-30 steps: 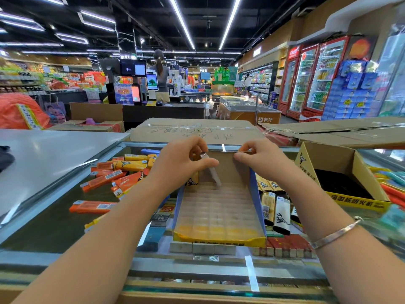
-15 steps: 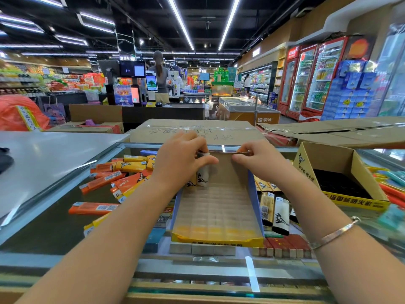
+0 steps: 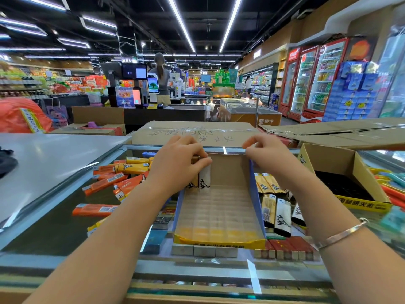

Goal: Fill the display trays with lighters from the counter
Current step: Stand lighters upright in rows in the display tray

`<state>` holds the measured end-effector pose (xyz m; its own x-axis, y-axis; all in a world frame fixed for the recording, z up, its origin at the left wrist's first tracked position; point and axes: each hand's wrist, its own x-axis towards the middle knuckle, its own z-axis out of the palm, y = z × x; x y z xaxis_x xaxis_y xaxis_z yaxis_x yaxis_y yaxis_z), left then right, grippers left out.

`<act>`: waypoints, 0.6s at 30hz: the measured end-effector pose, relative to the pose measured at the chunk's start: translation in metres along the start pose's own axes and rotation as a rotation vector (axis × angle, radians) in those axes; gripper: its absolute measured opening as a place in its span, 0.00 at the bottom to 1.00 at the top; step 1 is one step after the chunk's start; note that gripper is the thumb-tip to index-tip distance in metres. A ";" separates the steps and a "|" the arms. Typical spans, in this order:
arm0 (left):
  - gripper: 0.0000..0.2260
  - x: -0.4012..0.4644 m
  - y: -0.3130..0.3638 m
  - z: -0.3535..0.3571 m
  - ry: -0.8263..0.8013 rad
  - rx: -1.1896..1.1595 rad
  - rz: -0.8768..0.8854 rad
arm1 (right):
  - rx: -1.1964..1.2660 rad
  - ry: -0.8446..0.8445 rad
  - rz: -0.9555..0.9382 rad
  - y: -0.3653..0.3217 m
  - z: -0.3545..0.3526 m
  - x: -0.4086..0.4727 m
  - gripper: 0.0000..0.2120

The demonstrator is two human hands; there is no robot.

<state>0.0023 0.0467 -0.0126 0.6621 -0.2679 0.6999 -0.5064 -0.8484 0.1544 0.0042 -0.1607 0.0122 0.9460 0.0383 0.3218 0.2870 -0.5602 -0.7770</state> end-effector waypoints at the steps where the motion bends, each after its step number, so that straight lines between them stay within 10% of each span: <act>1: 0.09 0.000 0.000 0.000 -0.015 -0.057 -0.031 | 0.128 0.026 0.009 -0.003 -0.004 0.000 0.10; 7: 0.07 -0.003 0.002 -0.004 -0.027 -0.380 -0.131 | 0.940 -0.183 -0.094 -0.011 -0.020 -0.005 0.22; 18: 0.06 -0.008 0.025 -0.008 -0.071 -0.671 -0.046 | 0.595 -0.356 -0.204 -0.015 0.010 -0.014 0.20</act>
<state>-0.0201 0.0314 -0.0084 0.7142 -0.2874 0.6382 -0.6951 -0.3980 0.5986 -0.0114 -0.1446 0.0137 0.8276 0.4181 0.3745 0.4003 0.0281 -0.9160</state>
